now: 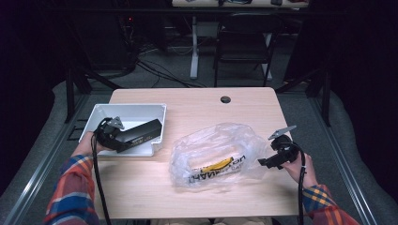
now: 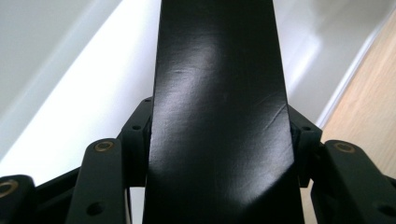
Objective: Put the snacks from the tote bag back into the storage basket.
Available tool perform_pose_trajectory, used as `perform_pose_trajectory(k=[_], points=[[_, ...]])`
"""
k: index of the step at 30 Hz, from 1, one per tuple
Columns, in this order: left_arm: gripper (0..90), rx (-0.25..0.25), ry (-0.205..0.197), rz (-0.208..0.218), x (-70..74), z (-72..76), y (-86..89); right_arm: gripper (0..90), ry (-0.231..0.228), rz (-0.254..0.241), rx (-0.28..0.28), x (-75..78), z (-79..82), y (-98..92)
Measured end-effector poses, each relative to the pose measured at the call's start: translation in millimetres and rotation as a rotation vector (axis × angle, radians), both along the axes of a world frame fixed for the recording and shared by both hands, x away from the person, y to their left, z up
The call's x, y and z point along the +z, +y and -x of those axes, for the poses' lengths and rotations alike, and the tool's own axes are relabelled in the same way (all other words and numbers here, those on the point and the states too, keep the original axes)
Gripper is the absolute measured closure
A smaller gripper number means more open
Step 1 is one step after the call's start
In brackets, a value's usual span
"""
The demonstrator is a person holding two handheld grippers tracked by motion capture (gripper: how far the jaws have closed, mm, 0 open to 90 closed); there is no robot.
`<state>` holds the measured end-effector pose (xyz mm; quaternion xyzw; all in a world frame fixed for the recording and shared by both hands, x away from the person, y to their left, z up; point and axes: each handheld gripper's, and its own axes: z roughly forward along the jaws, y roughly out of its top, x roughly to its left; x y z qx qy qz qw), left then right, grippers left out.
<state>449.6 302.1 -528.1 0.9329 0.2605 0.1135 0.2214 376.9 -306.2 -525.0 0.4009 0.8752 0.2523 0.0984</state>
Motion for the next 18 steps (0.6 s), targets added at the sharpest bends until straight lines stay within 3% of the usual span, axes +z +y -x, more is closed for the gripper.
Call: perform_pose_trajectory(k=[3,5,9,14,18], points=[[41.1,0.024,0.031,-0.02,-4.2,-2.0,-0.5,10.6,-0.003,0.004,-0.001,0.2,0.2,0.5],[38.6,0.05,0.048,-0.064,-6.3,-4.0,-2.8,10.6,0.0,0.006,0.001,0.5,0.3,0.7],[19.9,0.115,0.132,-0.103,-12.8,-8.3,-4.5,10.7,0.001,0.007,0.006,1.3,0.3,-0.1],[15.7,0.155,0.123,-0.034,-6.3,-8.4,0.1,10.8,-0.006,0.0,-0.004,1.2,0.5,-0.9],[15.4,0.181,0.079,0.074,10.3,-7.9,1.1,10.8,-0.006,0.001,-0.004,1.6,0.6,-1.0]])
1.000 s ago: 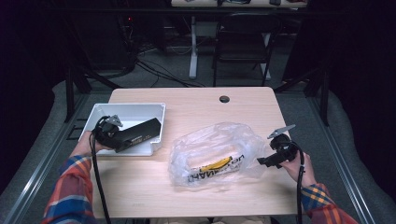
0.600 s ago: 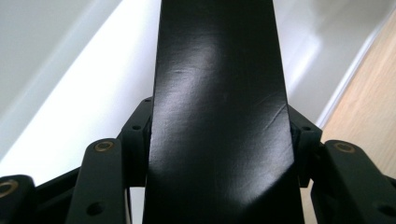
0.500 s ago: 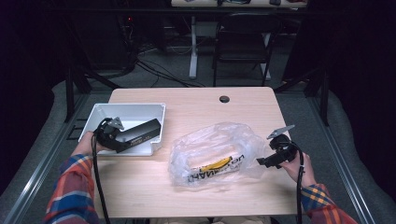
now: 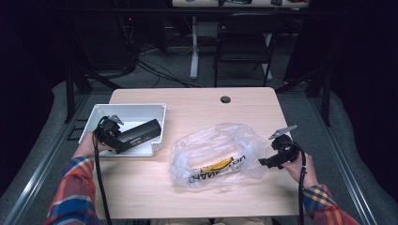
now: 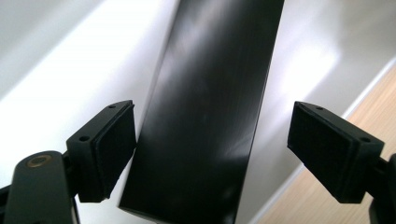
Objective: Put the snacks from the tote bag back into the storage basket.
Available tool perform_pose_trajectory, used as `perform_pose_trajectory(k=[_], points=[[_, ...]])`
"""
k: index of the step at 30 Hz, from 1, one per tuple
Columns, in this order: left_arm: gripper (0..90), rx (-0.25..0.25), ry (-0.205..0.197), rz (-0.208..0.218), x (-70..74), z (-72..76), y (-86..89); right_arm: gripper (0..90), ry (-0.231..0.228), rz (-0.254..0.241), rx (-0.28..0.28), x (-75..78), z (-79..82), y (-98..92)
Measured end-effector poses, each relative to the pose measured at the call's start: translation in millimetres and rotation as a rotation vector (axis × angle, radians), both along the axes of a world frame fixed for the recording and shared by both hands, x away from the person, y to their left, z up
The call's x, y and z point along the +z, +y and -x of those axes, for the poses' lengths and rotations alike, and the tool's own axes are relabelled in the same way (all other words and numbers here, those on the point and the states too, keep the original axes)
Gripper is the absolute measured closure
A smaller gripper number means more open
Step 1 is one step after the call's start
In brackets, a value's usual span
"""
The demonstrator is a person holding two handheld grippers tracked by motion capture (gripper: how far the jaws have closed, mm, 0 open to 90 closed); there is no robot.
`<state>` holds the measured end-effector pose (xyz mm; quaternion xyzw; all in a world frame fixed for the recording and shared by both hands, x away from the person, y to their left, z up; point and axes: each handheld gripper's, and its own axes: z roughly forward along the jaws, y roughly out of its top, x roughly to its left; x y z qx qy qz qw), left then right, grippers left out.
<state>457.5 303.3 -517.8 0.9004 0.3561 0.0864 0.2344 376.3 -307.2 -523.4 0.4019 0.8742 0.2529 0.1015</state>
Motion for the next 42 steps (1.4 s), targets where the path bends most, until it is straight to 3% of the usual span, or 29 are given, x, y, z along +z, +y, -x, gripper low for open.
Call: perform_pose_trajectory(k=[5,8,13,14,16,17,19,20,22,26,31,35,40,42], points=[[16.7,0.082,-0.046,0.065,15.3,-4.1,-8.0,10.9,0.001,-0.005,-0.003,-0.1,0.1,1.0],[25.0,0.13,-0.066,0.104,16.5,-7.0,-14.6,10.9,-0.002,0.004,0.004,1.3,0.3,0.0],[39.9,0.215,-0.113,0.118,16.2,-11.3,-28.8,10.9,-0.003,-0.002,-0.007,1.2,0.4,-2.3],[40.9,0.219,-0.115,0.149,17.3,-11.9,-31.5,11.0,-0.005,-0.003,-0.011,0.8,0.4,-2.2],[51.7,0.292,-0.156,0.169,18.8,-13.9,-41.5,11.0,-0.014,-0.002,-0.01,1.0,0.2,-2.9],[53.6,0.295,-0.161,0.198,19.4,-15.0,-45.5,11.0,-0.009,-0.005,-0.006,1.8,0.2,-3.1],[63.0,0.34,-0.168,0.183,21.6,-19.4,-56.2,11.1,-0.011,-0.003,-0.009,1.6,0.2,-2.8],[68.1,0.349,-0.174,0.197,21.0,-21.2,-60.2,11.1,-0.013,-0.001,-0.01,1.3,0.2,-2.6],[78.3,0.39,-0.188,0.167,20.4,-25.7,-70.8,11.2,-0.006,0.0,-0.009,1.0,0.4,-2.0],[89.9,0.421,-0.165,0.158,14.5,-36.3,-83.0,11.5,0.003,0.001,-0.006,0.1,0.1,-3.4],[90.0,0.457,-0.145,0.125,4.7,-45.4,-90.9,11.8,0.006,0.013,0.0,0.7,0.0,-4.4],[90.0,0.466,-0.132,0.136,0.3,-51.3,-94.6,11.9,0.008,0.011,0.002,-0.6,-0.4,-3.1],[90.0,0.469,-0.112,0.099,-3.9,-56.5,-98.9,12.0,0.01,0.015,0.004,-0.6,-0.4,-2.8],[90.0,0.464,-0.094,0.117,-6.2,-57.6,-98.6,12.1,0.009,0.014,0.005,-0.7,-0.4,-3.1]])
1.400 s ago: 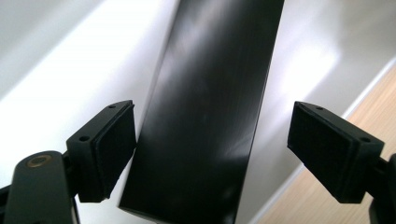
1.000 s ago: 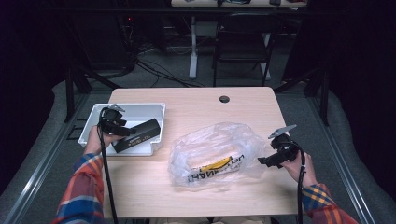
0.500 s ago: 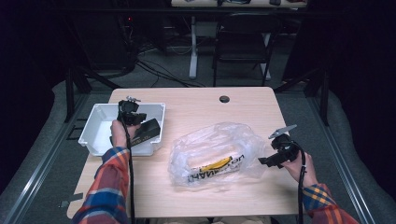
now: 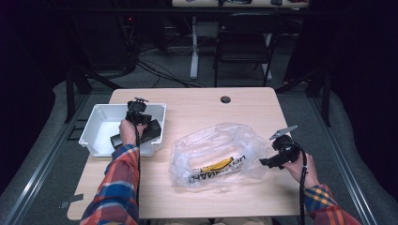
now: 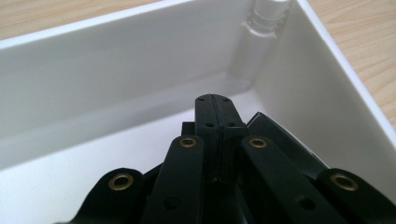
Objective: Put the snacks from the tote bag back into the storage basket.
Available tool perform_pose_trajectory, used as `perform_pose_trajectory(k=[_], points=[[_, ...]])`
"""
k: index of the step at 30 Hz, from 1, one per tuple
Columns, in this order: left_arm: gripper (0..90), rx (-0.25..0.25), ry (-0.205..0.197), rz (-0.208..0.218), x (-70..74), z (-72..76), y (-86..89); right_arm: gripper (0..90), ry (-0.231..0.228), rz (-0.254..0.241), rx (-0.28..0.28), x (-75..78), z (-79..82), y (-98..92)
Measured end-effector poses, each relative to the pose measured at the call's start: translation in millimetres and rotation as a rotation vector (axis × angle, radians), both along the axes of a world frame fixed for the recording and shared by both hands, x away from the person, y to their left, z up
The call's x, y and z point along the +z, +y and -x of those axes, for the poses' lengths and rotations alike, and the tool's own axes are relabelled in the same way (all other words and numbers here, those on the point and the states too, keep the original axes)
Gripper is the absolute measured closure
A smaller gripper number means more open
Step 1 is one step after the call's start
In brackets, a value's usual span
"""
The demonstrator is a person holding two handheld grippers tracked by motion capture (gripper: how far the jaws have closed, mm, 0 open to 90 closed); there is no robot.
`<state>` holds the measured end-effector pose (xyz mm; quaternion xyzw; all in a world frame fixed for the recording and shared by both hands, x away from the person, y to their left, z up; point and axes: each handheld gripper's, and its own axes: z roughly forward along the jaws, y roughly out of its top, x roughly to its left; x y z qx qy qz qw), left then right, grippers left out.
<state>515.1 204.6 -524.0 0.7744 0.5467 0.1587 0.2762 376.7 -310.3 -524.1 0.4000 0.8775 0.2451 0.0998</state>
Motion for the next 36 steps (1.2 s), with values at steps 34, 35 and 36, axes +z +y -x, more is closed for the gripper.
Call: perform_pose_trajectory(k=[34,35,36], points=[[88.7,-0.165,0.093,-0.02,1.1,21.8,0.9,12.2,-0.013,-0.01,-0.006,0.3,-1.1,0.8],[86.8,-0.16,0.087,-0.023,2.4,22.4,0.4,12.2,-0.011,-0.01,-0.007,0.8,-0.9,1.1],[83.7,-0.159,0.071,-0.029,3.9,23.1,0.4,12.2,-0.013,-0.016,-0.007,1.1,-0.4,1.7]])
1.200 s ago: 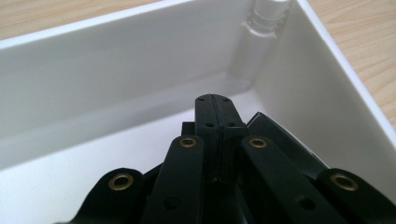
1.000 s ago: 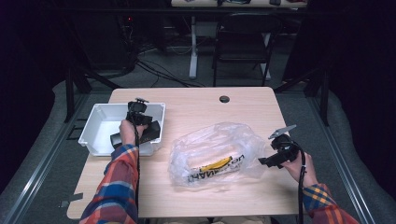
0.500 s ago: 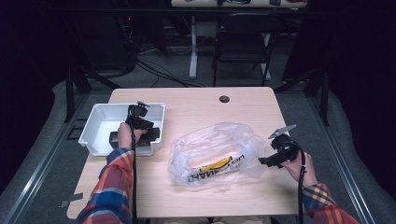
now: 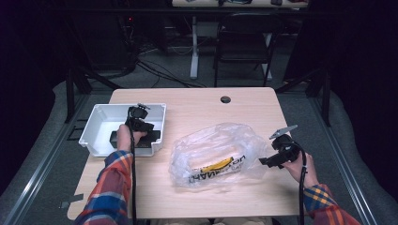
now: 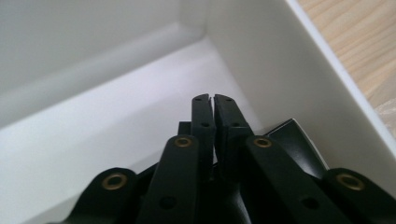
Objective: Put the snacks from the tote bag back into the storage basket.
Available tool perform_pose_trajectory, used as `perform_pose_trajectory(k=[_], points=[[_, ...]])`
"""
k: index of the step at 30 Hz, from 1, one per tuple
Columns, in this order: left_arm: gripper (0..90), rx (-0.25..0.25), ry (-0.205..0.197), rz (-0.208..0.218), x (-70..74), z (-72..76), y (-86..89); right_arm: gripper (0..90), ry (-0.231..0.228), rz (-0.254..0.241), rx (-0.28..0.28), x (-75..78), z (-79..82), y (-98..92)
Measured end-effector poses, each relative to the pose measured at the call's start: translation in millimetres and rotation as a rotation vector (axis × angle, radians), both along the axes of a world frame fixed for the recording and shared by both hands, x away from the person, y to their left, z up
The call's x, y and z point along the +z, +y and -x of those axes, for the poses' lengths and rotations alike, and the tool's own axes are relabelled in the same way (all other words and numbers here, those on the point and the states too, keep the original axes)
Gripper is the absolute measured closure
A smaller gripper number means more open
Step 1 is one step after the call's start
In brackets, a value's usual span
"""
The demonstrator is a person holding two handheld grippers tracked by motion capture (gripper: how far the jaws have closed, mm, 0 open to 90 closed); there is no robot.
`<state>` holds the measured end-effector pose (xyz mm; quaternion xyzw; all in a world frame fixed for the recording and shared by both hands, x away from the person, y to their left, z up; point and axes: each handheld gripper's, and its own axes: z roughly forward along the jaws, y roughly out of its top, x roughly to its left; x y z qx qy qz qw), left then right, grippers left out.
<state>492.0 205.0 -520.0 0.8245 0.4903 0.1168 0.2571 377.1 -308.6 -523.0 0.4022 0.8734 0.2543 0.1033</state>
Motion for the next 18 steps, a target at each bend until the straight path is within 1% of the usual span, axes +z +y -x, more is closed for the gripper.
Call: perform_pose_trajectory(k=[2,3,5,6,7,8,9,10,13,14,15,17,18], points=[[77.3,-0.006,-0.026,0.015,3.0,1.5,1.2,12.2,-0.002,0.005,0.004,1.7,0.3,-0.6],[73.2,-0.008,-0.033,0.025,4.3,1.9,2.0,12.2,-0.01,0.0,-0.002,1.8,0.6,-0.8],[64.4,-0.009,-0.031,0.022,6.9,2.4,3.0,12.1,-0.006,-0.005,-0.001,2.4,0.5,-2.1],[58.1,-0.007,-0.03,0.015,8.3,2.8,3.1,12.1,-0.008,-0.006,-0.003,2.4,0.6,-2.7],[52.3,0.002,-0.034,0.009,11.1,4.0,3.3,12.1,-0.007,-0.005,-0.008,2.5,1.0,-2.7],[46.4,0.01,-0.043,0.015,13.7,5.7,4.0,12.1,-0.012,-0.006,-0.006,2.6,1.0,-3.1],[43.2,0.02,-0.055,0.019,16.6,7.6,5.3,12.1,-0.012,-0.006,-0.01,2.8,1.2,-3.1],[42.1,0.034,-0.068,0.036,19.9,10.2,6.8,12.1,-0.012,-0.008,-0.009,3.3,1.4,-3.2],[36.7,0.041,-0.079,0.025,27.0,16.5,9.5,12.2,-0.009,-0.013,-0.01,4.4,1.9,-3.5],[34.6,0.046,-0.08,0.031,29.9,19.5,10.7,12.2,-0.015,-0.017,-0.014,4.5,2.3,-3.4],[33.0,0.061,-0.093,0.038,33.6,23.7,12.0,12.2,-0.018,-0.016,-0.016,4.9,2.5,-3.4],[29.0,0.068,-0.106,0.048,38.2,29.8,14.0,12.3,-0.019,-0.022,-0.015,5.7,3.0,-3.1],[27.8,0.066,-0.109,0.047,41.7,35.1,14.7,12.3,-0.02,-0.022,-0.015,5.9,3.1,-3.0]])
